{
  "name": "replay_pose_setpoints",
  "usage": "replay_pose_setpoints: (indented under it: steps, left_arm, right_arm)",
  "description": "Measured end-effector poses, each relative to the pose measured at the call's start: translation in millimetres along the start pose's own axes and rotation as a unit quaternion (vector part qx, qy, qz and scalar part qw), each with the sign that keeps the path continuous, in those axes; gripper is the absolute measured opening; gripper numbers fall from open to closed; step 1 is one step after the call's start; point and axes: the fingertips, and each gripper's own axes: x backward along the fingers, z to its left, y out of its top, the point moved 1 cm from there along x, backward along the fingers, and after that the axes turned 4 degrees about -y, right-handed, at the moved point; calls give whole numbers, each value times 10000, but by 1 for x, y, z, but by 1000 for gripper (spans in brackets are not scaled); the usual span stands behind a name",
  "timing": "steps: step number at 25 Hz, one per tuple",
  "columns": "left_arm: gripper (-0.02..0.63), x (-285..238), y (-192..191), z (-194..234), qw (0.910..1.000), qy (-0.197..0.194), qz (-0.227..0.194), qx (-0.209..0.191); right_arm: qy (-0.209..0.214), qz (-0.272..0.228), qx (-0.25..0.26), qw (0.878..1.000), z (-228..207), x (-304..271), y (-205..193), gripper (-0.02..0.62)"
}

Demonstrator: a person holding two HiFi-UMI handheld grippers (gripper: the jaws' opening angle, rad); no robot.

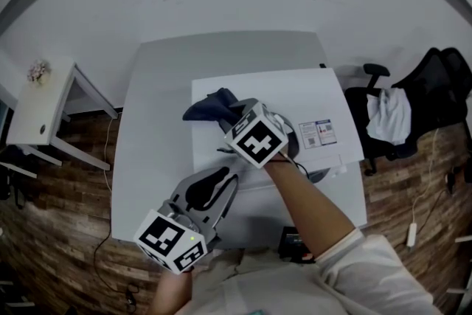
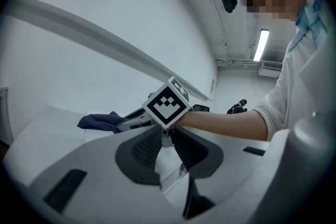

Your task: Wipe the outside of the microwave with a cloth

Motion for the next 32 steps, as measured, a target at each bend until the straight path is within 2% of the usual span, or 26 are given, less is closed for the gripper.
replay_pose_setpoints:
  steps: [9, 21, 32]
  left_arm:
    - [75, -29, -2, -16, 9997, -226, 50, -20]
    - [76, -70, -3, -37, 9987, -497, 133, -53]
    - [76, -93, 0, -49, 9979, -614, 155, -107]
  right_arm:
    - [-547, 141, -275, 9980, -68, 30, -44, 92]
    - [-1259, 334, -754, 9886, -161, 78, -111, 92]
    - [-1880, 566, -1190, 9733, -226, 118, -164, 92]
